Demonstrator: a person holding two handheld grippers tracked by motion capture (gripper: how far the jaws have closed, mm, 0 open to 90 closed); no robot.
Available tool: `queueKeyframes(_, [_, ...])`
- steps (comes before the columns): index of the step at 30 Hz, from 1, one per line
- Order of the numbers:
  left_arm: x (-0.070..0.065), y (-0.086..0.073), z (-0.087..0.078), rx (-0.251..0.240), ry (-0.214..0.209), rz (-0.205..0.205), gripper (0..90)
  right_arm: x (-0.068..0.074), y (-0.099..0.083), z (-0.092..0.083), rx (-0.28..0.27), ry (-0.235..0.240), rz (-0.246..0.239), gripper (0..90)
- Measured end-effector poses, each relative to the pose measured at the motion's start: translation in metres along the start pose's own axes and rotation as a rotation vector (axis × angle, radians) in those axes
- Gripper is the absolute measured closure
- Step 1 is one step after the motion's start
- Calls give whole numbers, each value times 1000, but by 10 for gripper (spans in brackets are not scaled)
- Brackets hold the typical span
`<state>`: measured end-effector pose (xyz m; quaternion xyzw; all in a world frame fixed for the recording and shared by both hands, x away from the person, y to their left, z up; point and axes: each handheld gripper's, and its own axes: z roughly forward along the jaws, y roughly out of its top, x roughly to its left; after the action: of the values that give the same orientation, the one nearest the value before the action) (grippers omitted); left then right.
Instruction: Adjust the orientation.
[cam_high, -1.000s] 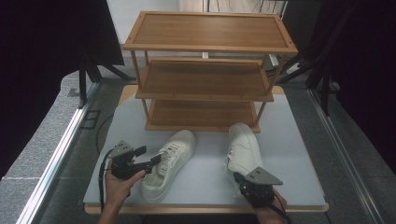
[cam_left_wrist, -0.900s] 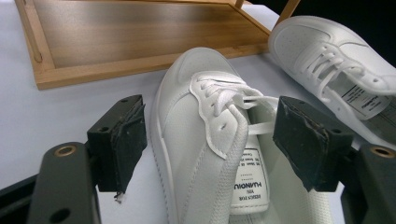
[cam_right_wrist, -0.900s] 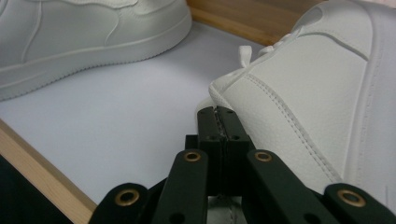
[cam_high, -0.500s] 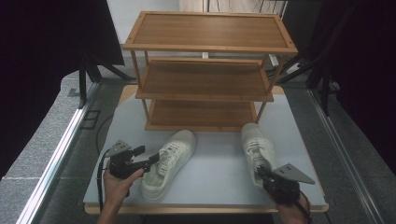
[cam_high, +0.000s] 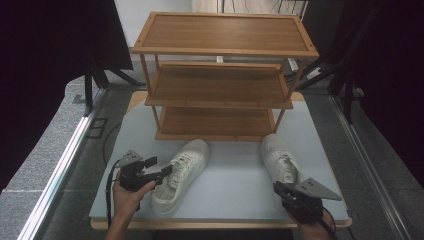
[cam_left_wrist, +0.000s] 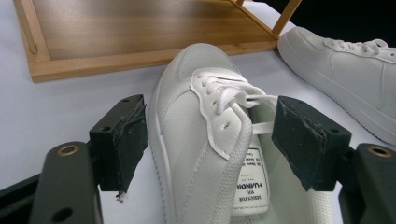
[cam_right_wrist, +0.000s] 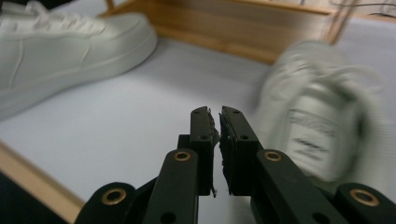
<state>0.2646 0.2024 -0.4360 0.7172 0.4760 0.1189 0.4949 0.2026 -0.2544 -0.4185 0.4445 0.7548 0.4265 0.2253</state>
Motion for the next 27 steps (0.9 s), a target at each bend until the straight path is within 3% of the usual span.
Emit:
queueKeyframes(2, [1,0,0,2,-1,-1,264,3,-5,6,26,0,-2,831])
queueKeyframes(5, [2,1,0,0,-3,-6,264,-5,-13,7,37,-40,15,871])
queueKeyframes(6, [2,1,0,0,-2,-6,264,-5,-13,7,37,-40,15,871])
queueKeyframes(7, [3,0,1,2,-2,-7,264,-12,-13,4,33,-20,47,874])
queueKeyframes(9, [3,0,1,6,-2,-10,264,-20,-14,-4,49,-80,42,870])
queueKeyframes(13, [2,1,1,5,-7,-7,264,-40,-19,-14,48,-49,118,864])
queueKeyframes(18, [1,1,2,4,-7,-8,264,-52,-22,-19,36,-41,145,864])
queueKeyframes(27, [2,1,0,1,-7,-8,264,-44,-17,-18,-6,-23,108,777])
